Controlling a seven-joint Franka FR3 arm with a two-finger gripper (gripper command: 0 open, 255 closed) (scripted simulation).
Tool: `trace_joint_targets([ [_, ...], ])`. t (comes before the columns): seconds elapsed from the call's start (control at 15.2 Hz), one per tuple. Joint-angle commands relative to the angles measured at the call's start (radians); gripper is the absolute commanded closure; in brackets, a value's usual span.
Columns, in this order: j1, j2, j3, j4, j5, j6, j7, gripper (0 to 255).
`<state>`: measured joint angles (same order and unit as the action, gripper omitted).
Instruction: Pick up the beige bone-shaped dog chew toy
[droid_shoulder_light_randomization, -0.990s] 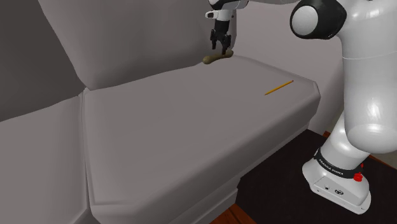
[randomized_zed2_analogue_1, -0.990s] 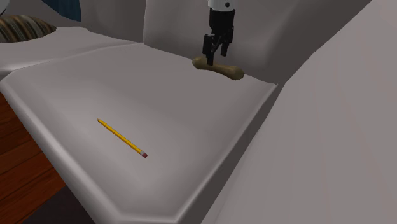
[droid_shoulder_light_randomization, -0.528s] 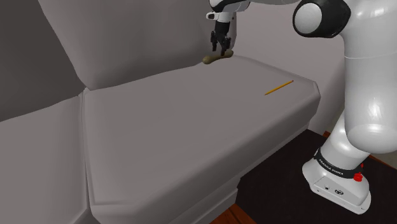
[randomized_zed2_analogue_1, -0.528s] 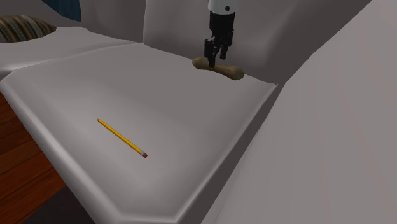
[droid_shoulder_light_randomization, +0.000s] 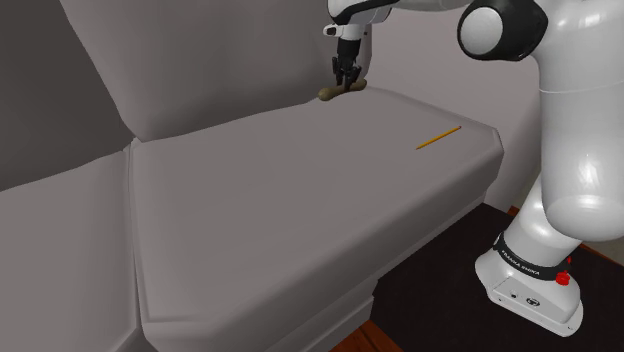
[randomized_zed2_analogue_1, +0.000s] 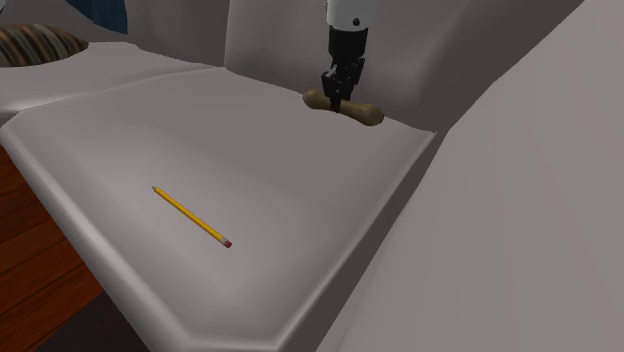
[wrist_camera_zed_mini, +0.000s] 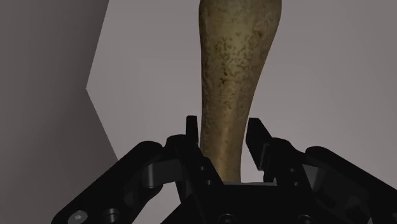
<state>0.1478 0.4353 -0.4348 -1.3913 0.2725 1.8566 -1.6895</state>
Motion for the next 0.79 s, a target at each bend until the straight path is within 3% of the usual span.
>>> trace_joint_targets([
  [0.0, 0.000, 0.012, 0.002, -0.004, 0.001, 0.001, 0.002, 255],
  [0.73, -0.021, 0.021, -0.002, 0.160, -0.002, -0.151, 0.020, 255],
])
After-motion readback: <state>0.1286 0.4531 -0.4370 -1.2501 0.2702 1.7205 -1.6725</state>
